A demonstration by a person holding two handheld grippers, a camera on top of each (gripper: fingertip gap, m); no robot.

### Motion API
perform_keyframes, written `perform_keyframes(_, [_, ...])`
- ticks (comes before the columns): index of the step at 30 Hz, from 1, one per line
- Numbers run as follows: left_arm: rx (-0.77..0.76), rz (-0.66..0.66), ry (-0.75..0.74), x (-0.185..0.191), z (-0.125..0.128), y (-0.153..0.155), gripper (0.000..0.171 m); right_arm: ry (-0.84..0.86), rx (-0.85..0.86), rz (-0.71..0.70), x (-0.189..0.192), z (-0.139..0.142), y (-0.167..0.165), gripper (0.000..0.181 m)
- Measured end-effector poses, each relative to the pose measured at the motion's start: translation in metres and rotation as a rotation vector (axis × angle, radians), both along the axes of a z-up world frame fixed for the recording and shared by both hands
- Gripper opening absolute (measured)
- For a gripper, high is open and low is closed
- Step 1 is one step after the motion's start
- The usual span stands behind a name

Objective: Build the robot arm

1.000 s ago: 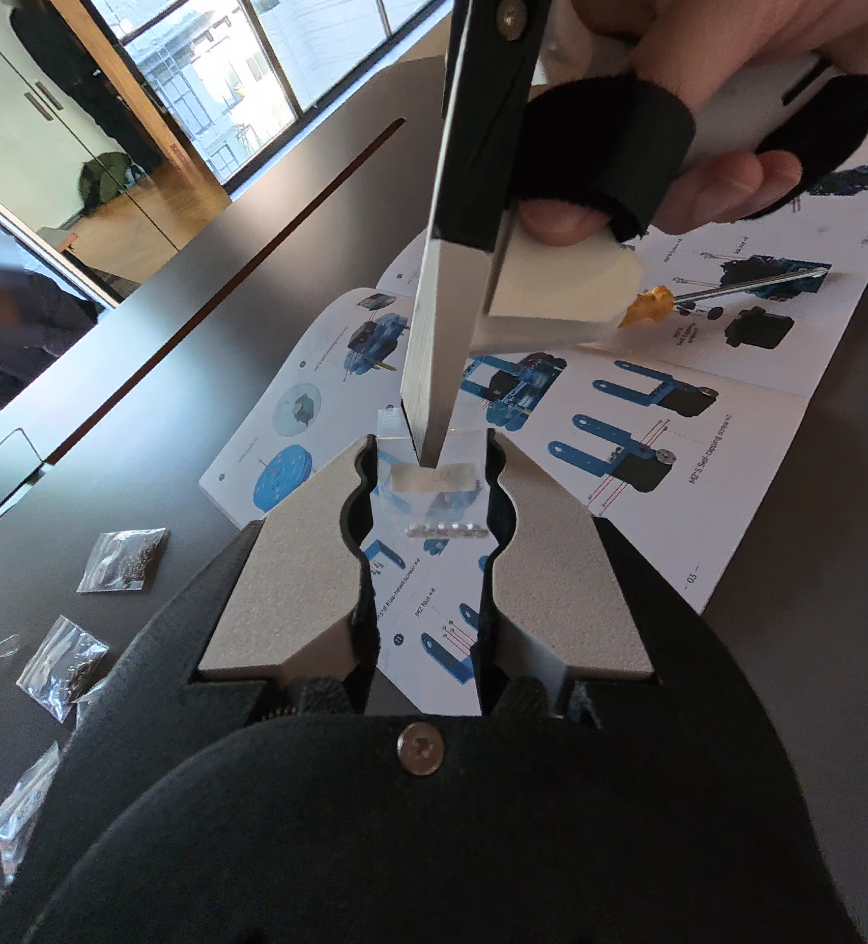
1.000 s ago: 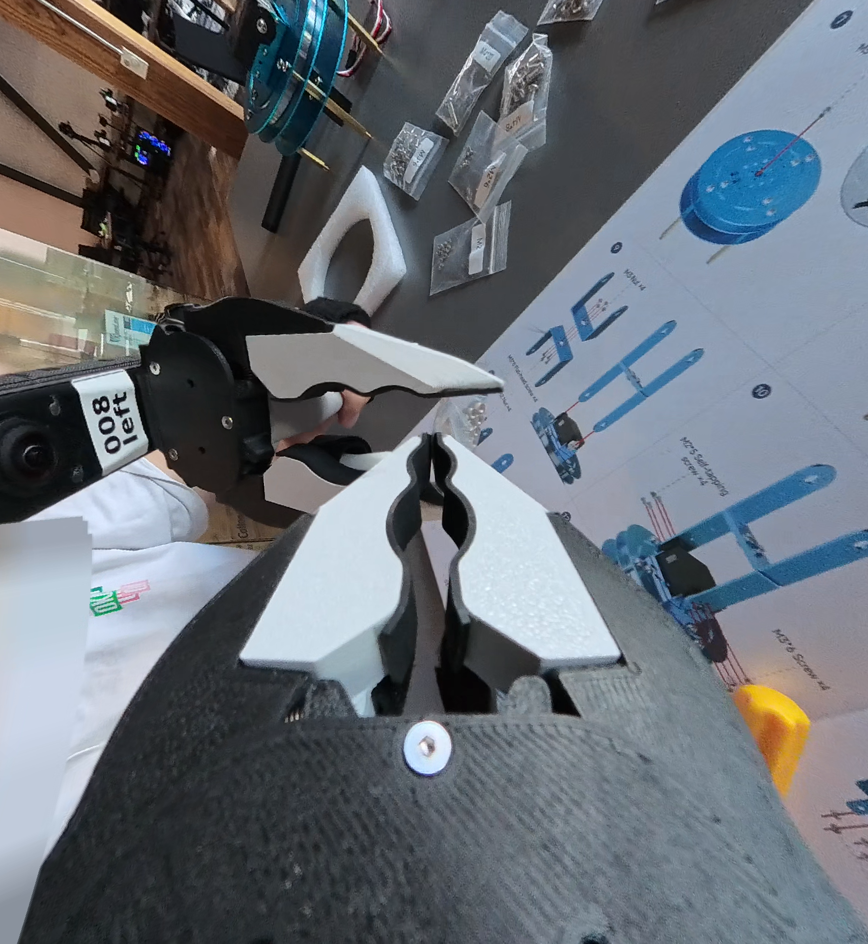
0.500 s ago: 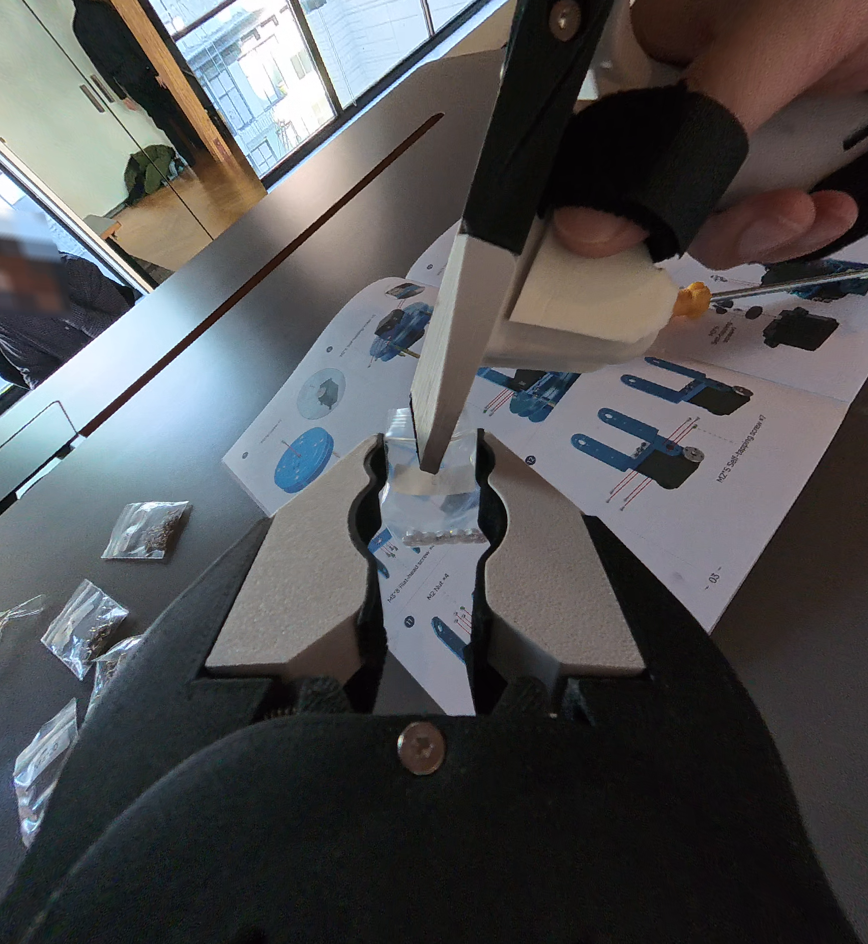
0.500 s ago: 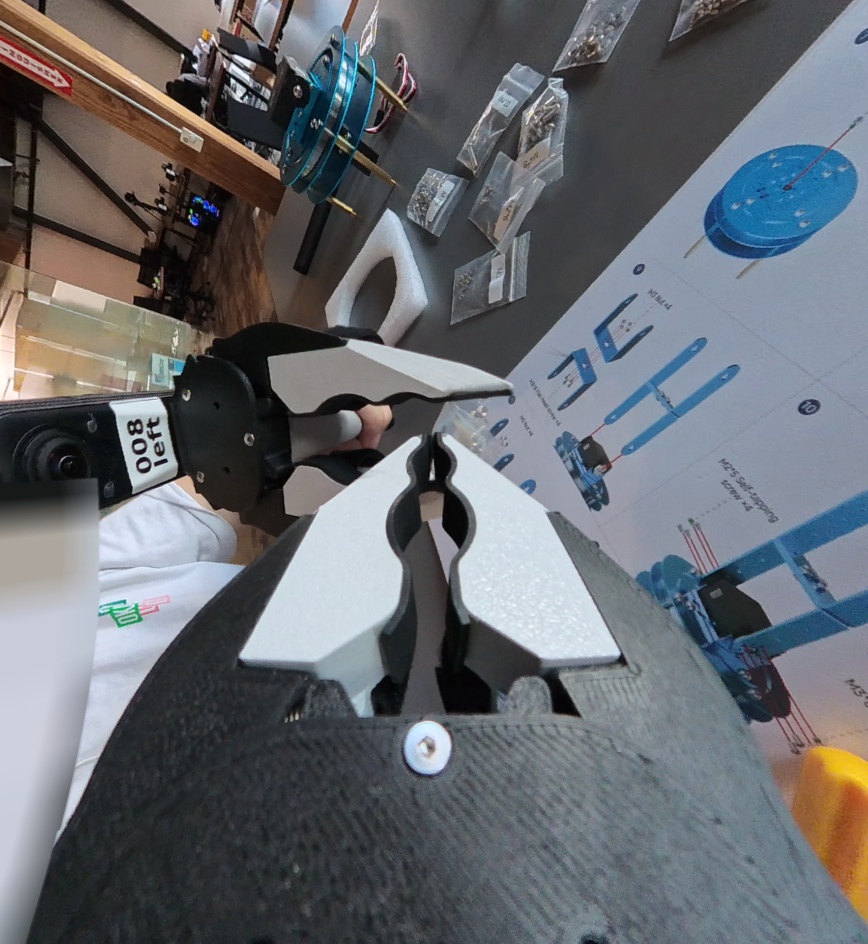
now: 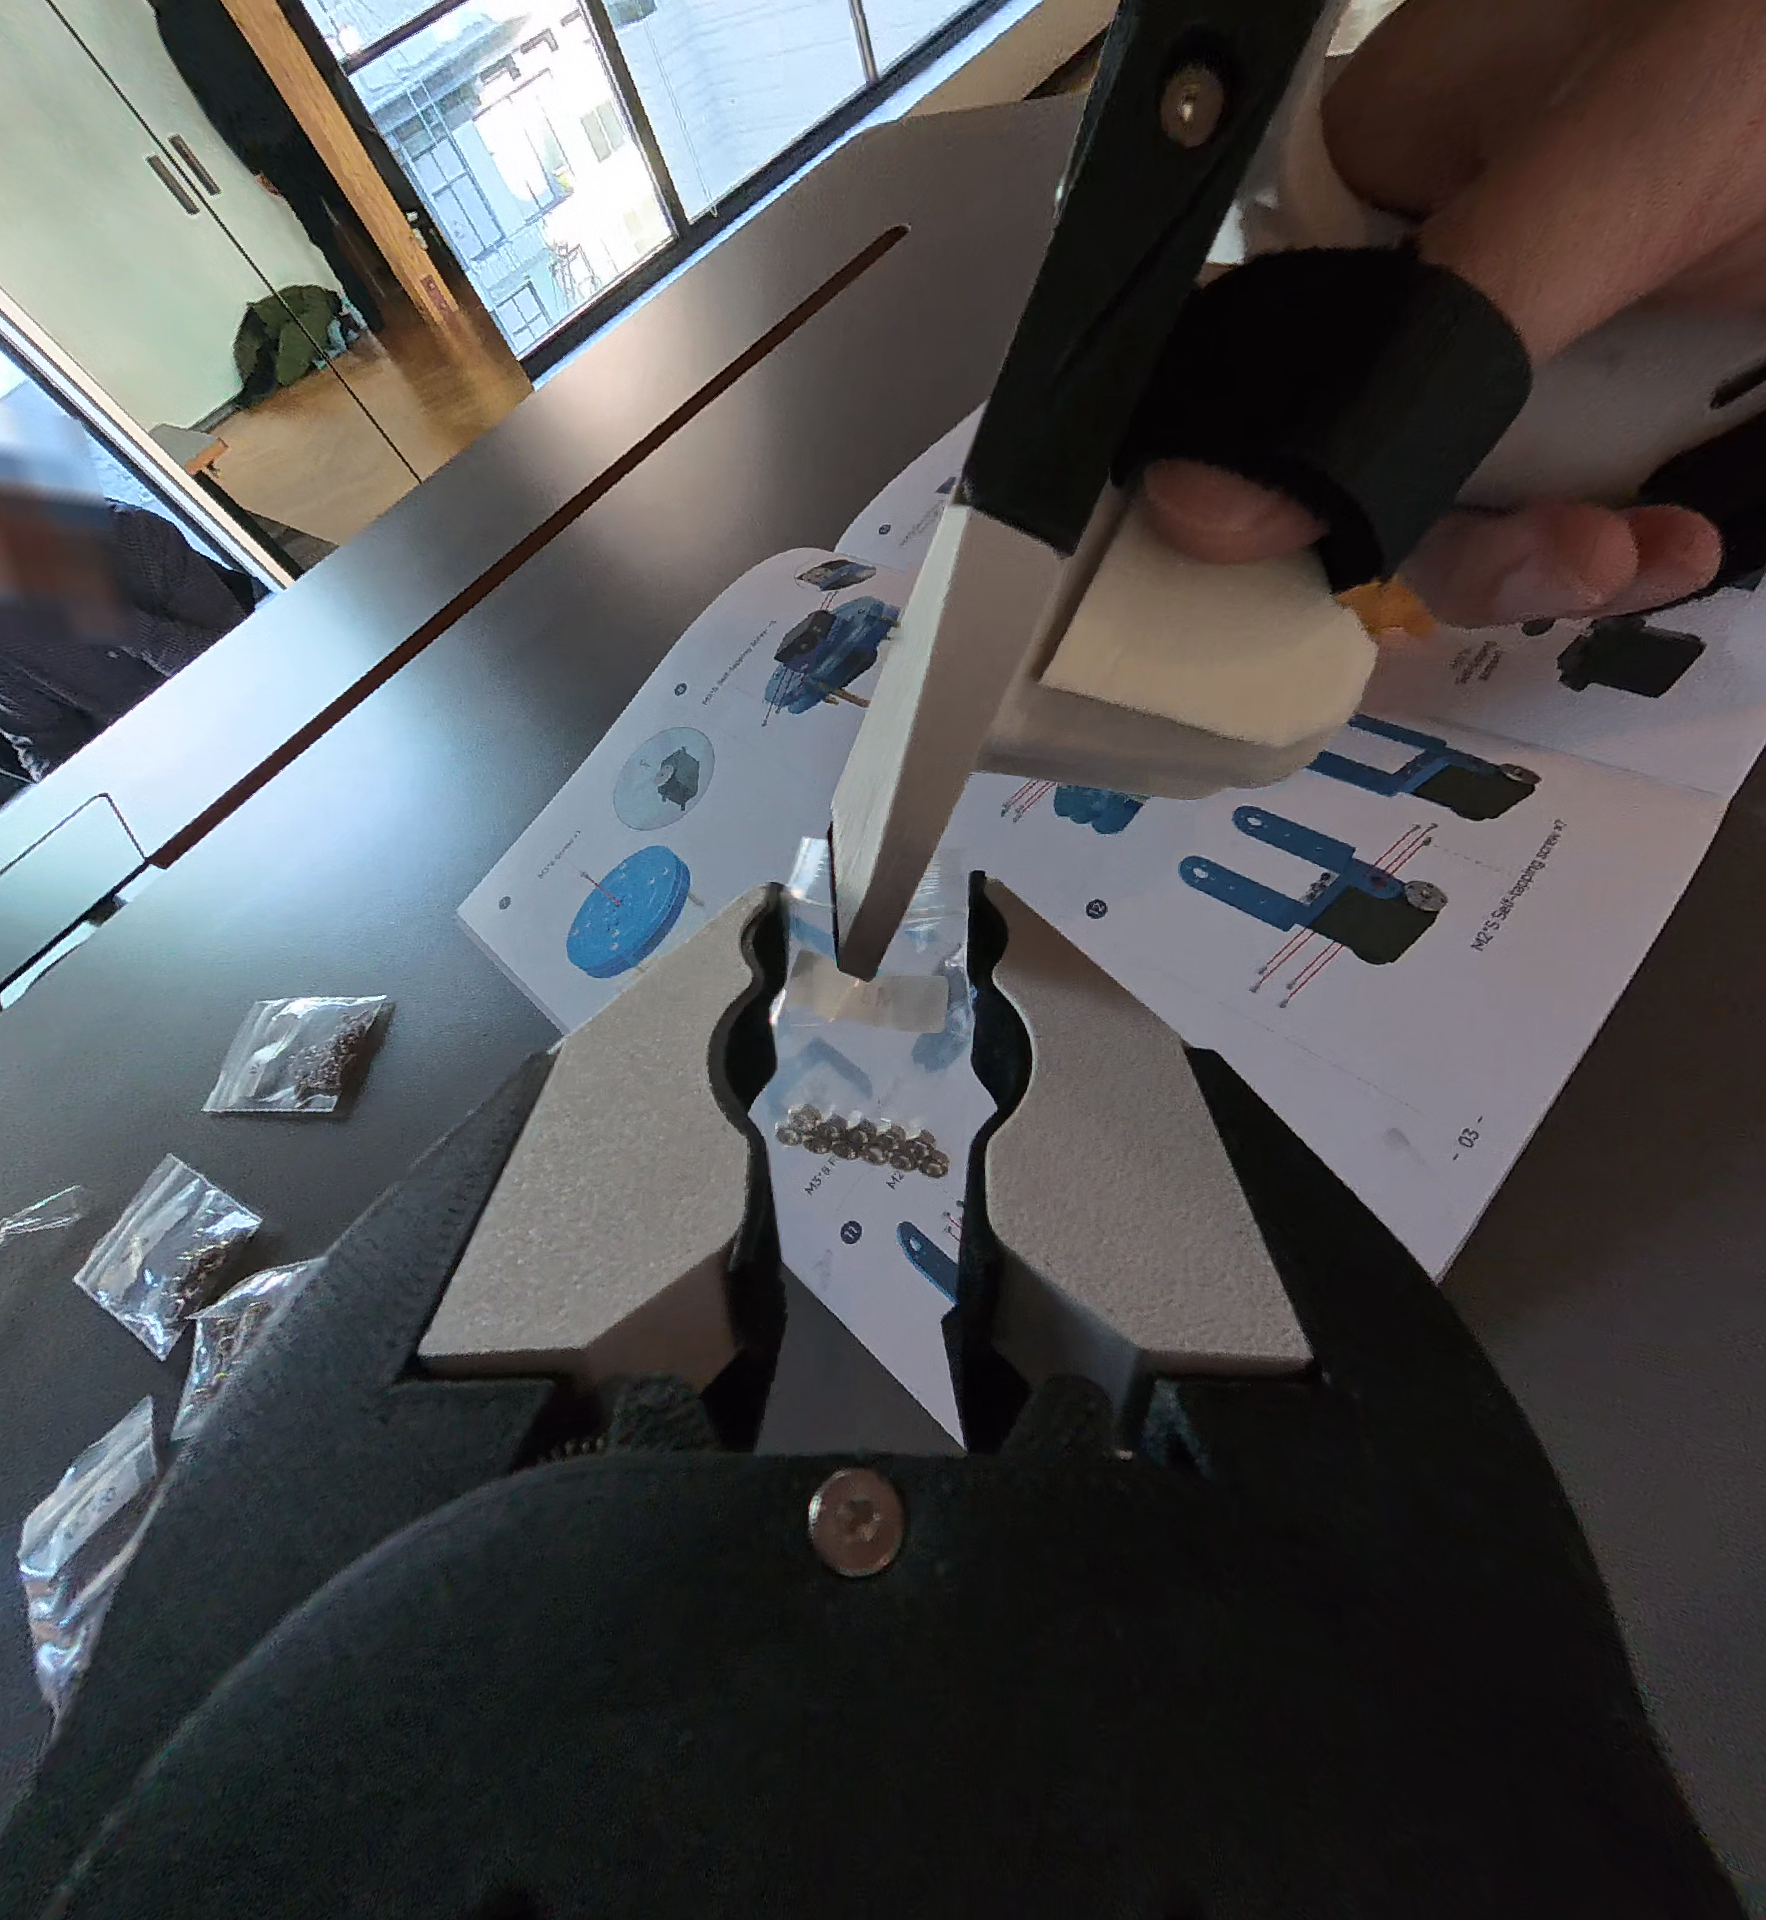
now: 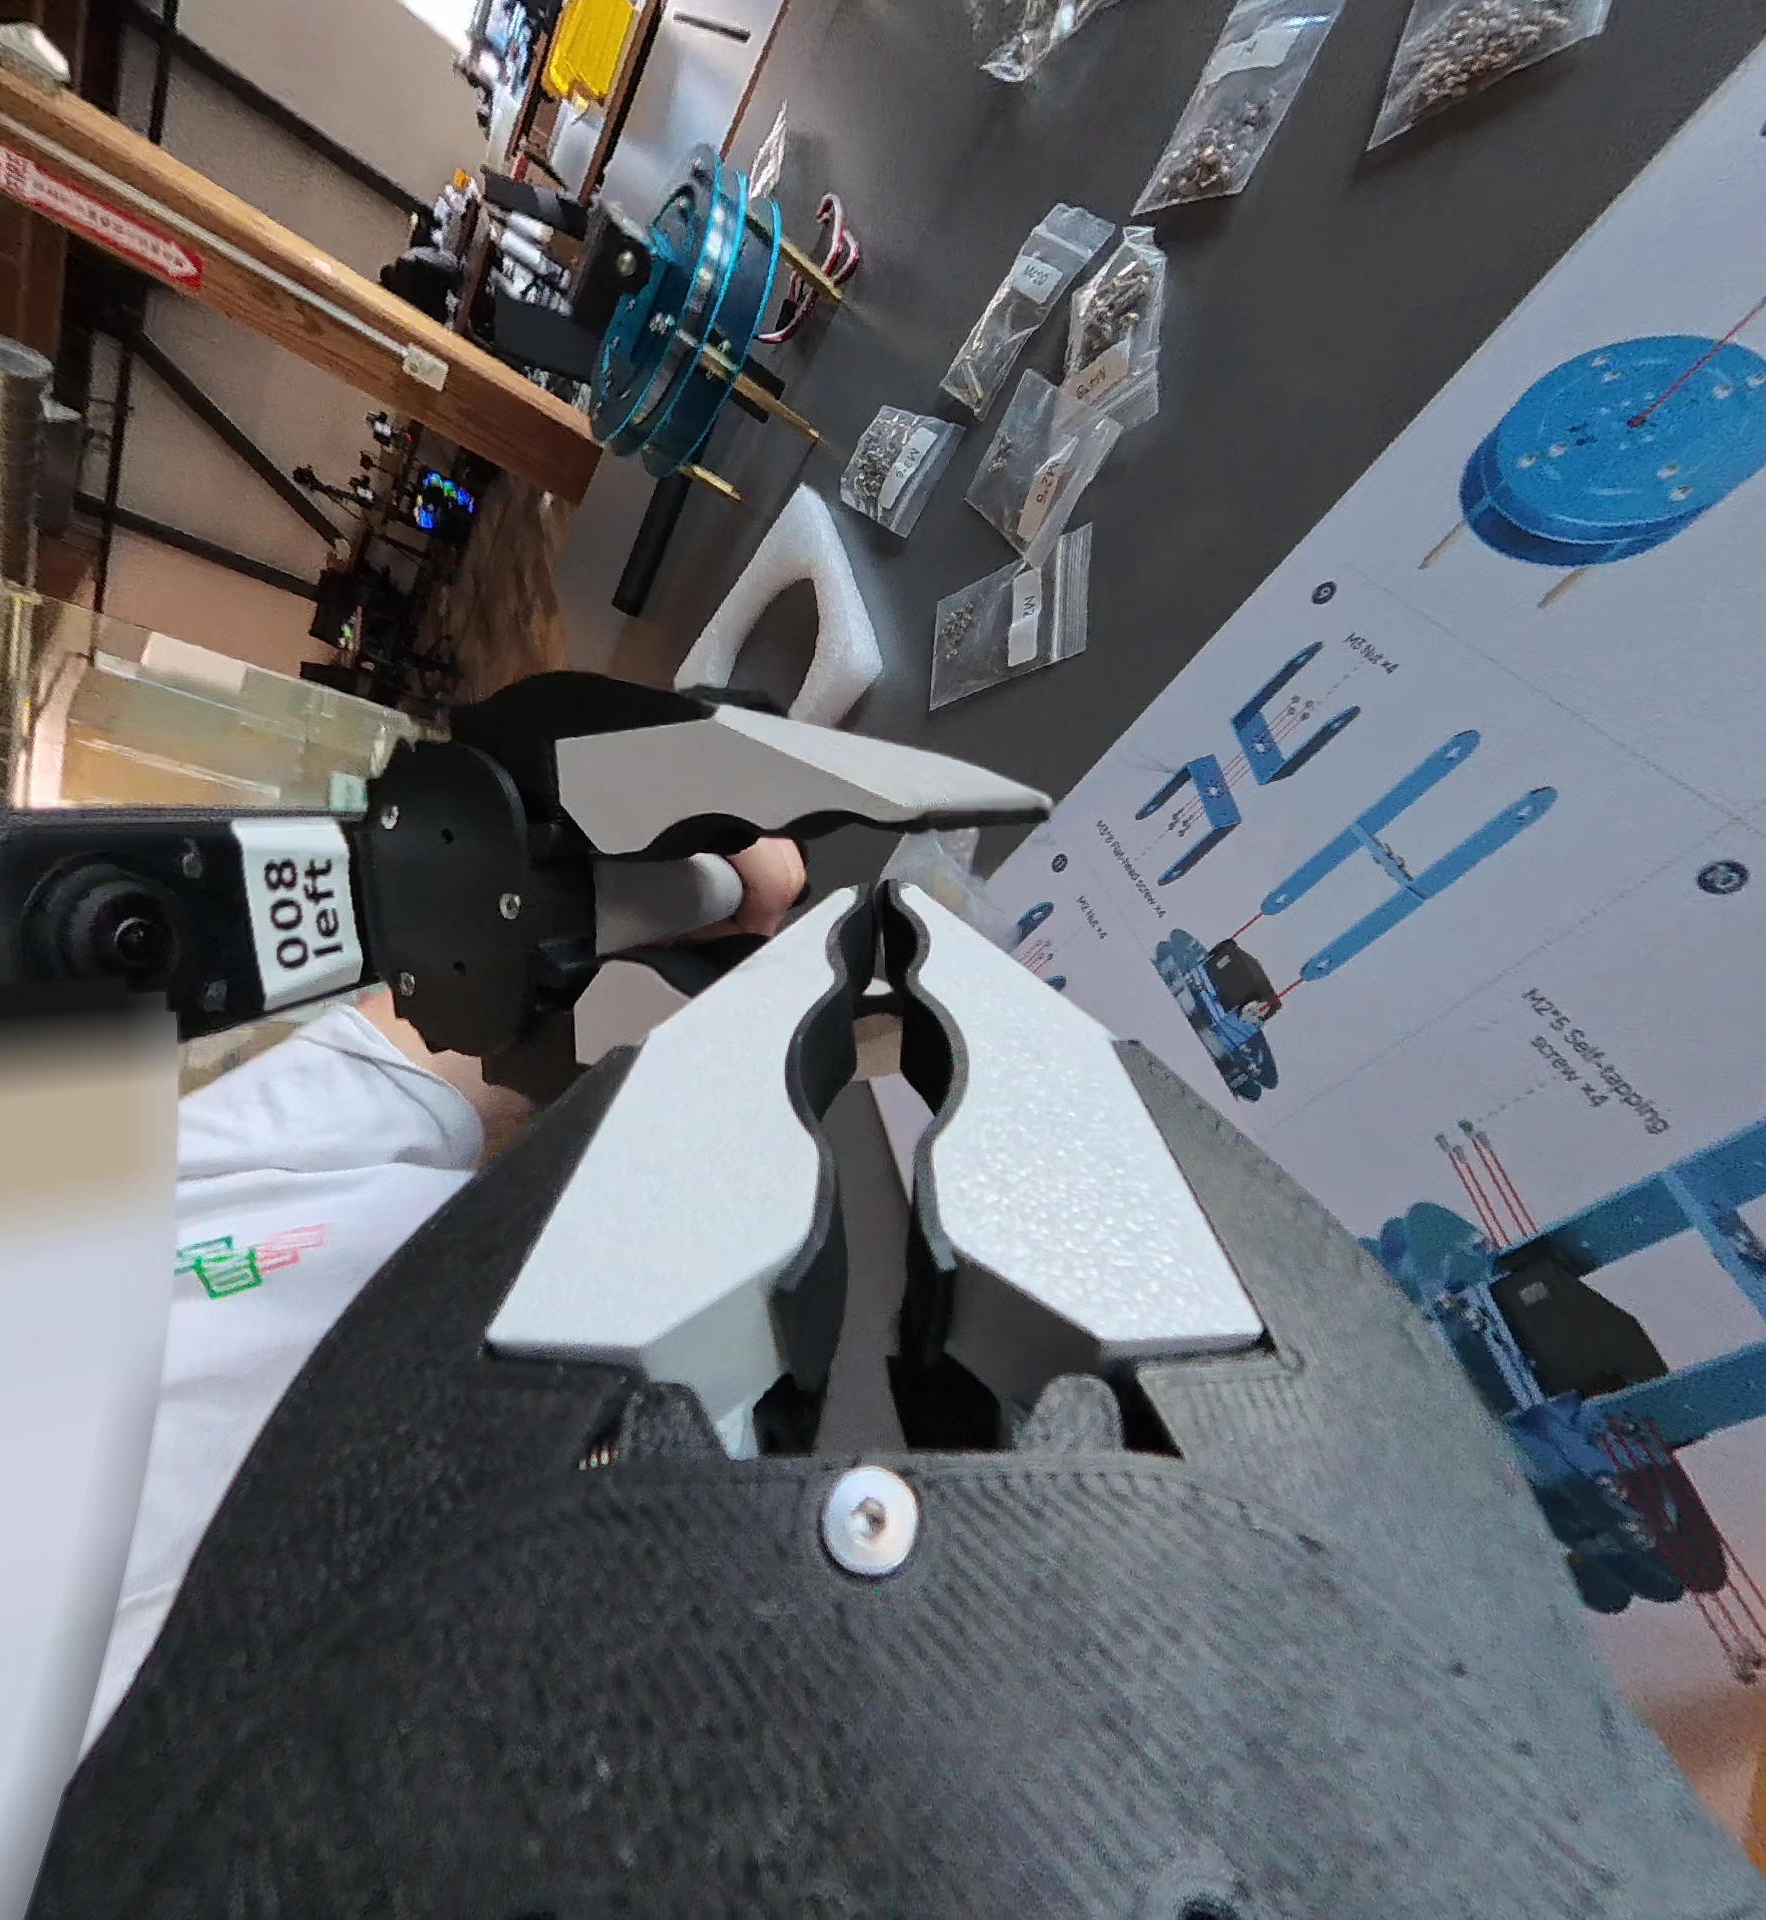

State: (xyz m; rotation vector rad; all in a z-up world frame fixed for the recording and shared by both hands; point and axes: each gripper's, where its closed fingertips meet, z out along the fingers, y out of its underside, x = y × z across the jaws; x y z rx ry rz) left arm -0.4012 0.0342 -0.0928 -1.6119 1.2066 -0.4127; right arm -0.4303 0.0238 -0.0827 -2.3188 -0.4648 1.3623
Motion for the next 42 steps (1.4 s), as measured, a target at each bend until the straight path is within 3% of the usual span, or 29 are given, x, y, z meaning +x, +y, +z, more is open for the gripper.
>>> perform_keyframes(9, [-0.075, -0.079, -0.064, 0.001, 0.002, -0.008, 0.022, 0.033, 0.130, 0.125, 0.005, 0.007, -0.011, 0.023])
perform_keyframes(13, [-0.144, -0.157, -0.126, 0.002, 0.005, -0.015, 0.021, 0.025, 0.287, 0.185, 0.018, 0.018, -0.015, 0.027])
perform_keyframes(17, [-0.245, -0.236, -0.255, 0.000, 0.021, -0.023, 0.020, 0.132, 0.530, 0.146, 0.034, 0.045, -0.018, 0.039])
perform_keyframes(22, [-0.417, -0.384, -0.489, -0.003, 0.053, -0.036, 0.020, 0.168, 0.757, 0.173, 0.033, 0.040, -0.036, 0.067])
perform_keyframes(25, [-0.504, -0.457, -0.606, -0.005, 0.067, -0.040, 0.019, 0.193, 0.850, 0.172, 0.019, 0.037, -0.041, 0.074])
perform_keyframes(30, [-0.673, -0.553, -0.768, -0.008, 0.078, -0.044, 0.018, 0.236, 0.756, 0.113, 0.000, 0.032, -0.030, 0.074])
perform_keyframes(33, [-0.754, -0.582, -0.806, -0.007, 0.078, -0.044, 0.014, 0.223, 0.781, 0.122, -0.010, 0.032, -0.034, 0.059])
perform_keyframes(37, [-0.761, -0.581, -0.808, -0.005, 0.075, -0.043, 0.015, 0.110, 0.870, 0.117, -0.014, 0.027, -0.036, 0.033])
perform_keyframes(42, [-0.761, -0.591, -0.891, -0.008, 0.083, -0.040, 0.016, 0.113, 0.870, 0.047, -0.012, 0.032, -0.035, 0.022])
